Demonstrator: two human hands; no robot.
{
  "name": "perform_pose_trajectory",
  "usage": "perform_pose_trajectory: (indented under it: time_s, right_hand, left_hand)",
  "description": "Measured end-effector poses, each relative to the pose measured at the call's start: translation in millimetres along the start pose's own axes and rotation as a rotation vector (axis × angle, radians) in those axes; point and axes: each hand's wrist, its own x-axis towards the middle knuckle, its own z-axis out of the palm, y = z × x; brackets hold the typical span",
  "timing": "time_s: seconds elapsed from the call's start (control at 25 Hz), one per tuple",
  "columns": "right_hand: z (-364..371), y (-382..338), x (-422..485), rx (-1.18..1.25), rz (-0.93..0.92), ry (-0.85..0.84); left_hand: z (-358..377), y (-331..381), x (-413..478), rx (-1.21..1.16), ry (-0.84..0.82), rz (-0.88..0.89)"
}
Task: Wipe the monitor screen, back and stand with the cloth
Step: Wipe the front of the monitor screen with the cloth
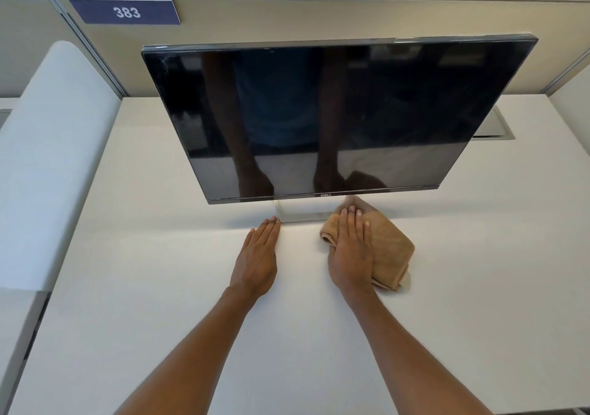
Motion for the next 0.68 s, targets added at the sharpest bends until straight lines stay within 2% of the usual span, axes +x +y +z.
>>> perform_pose_trajectory:
  time_s: [0.36, 0.56, 0.68]
  right_hand:
    - [2.5, -77.0, -10.6, 0.106, -0.287, -0.059]
    - [0.5, -53.8, -9.5, 0.122, -0.391, -0.092]
    - [-0.3, -14.6, -8.8, 0.058, -0.295, -0.012]
  left_hand:
    - [-1.1, -2.1, 0.5, -0.093, -0.025, -0.004]
    - [2.3, -3.8, -2.6, -0.050, -0.039, 0.027]
    - [4.9, -4.4, -2.0, 0.010, -0.007, 0.030]
